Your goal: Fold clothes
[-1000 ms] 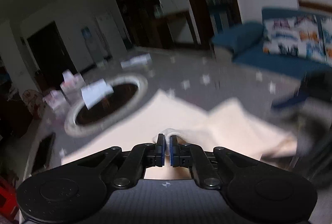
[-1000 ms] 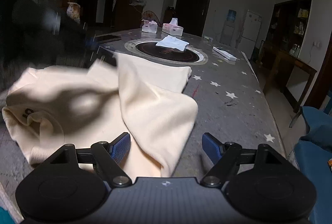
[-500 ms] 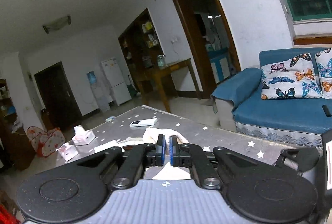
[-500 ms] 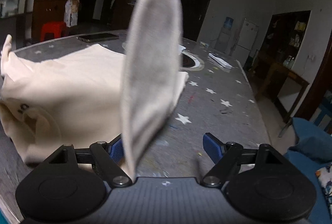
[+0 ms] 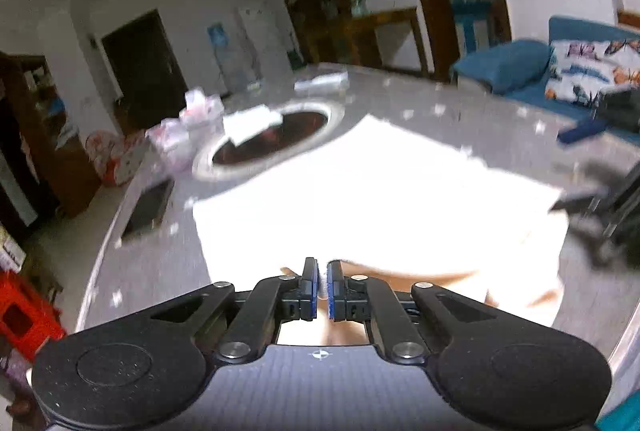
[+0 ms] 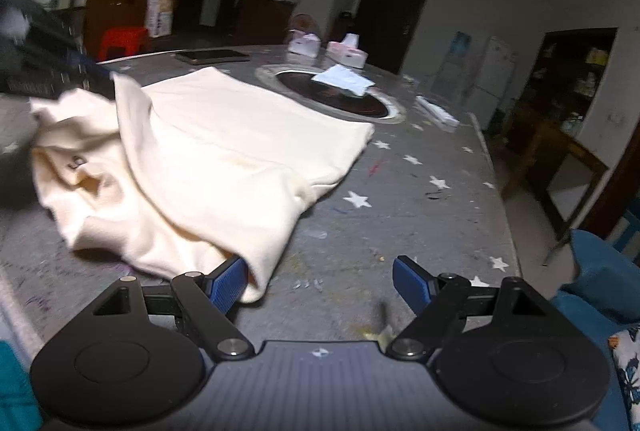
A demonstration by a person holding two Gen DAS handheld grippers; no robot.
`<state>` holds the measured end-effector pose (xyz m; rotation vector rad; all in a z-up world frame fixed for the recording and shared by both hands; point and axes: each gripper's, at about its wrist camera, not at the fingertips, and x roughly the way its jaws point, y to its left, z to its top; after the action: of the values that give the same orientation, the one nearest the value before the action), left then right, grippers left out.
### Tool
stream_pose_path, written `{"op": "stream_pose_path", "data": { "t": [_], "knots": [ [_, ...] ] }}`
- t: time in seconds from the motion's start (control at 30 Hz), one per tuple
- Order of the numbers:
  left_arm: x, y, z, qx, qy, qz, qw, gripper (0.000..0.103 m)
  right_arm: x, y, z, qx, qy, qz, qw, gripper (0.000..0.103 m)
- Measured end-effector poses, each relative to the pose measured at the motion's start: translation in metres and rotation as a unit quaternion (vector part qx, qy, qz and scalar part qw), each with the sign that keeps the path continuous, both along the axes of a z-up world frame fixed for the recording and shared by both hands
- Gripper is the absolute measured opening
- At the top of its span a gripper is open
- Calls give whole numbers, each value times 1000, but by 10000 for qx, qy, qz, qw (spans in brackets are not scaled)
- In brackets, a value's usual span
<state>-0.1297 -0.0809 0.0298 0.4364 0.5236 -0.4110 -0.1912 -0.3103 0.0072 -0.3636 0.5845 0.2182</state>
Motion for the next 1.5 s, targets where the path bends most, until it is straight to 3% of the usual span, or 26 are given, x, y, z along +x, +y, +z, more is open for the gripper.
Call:
{"op": "stream_pose_path", "data": {
  "t": [0.1, 0.23, 0.3, 0.47, 0.7, 0.83, 0.97, 1.07, 1.13, 1.3, 1.37, 1.5],
  "knots": [
    [-5, 9, -9, 66, 65, 46, 9999, 9, -5, -6, 9, 215, 259, 206, 9992, 77],
    [-9, 20, -5, 7, 25, 123, 9999, 20, 2, -17, 27, 916, 590, 355, 9934, 56],
    [-12, 25, -1, -55, -22, 192, 9998, 21, 9, -19, 34, 1161, 591, 361, 9908, 52],
    [-15, 40, 13, -584, -17, 388, 9975, 21, 53, -12, 31, 1690, 664, 385, 9826, 28],
    [-8, 30, 3, -1103, 384, 292, 9927, 21, 88, 3, 7, 1695, 938, 421, 9802, 21],
    [2, 33, -16, -1191, 740, 524, 9887, 21, 90, 6, 5, 1572, 974, 387, 9820, 20],
    [0, 58, -13, -1515, 706, 922, 9816, 21, 83, 16, 15, 1369, 830, 617, 9852, 21],
    [3, 86, -6, -1641, 501, 1619, 9718, 21, 84, 23, 10, 1299, 939, 678, 9847, 22],
    [6, 109, -1, -1643, 287, 2241, 9602, 23, 85, 26, 9, 1280, 964, 687, 9847, 25],
    [15, 160, 6, -1360, -248, 3767, 9160, 43, 81, 31, 15, 1324, 932, 788, 9837, 28],
    [18, 175, 5, -1431, -226, 4064, 9021, 46, 79, 34, 18, 1326, 923, 834, 9833, 33],
    [25, 189, 1, -1532, -65, 4282, 8906, 51, 74, 40, 20, 1303, 926, 944, 9826, 34]
  ]
}}
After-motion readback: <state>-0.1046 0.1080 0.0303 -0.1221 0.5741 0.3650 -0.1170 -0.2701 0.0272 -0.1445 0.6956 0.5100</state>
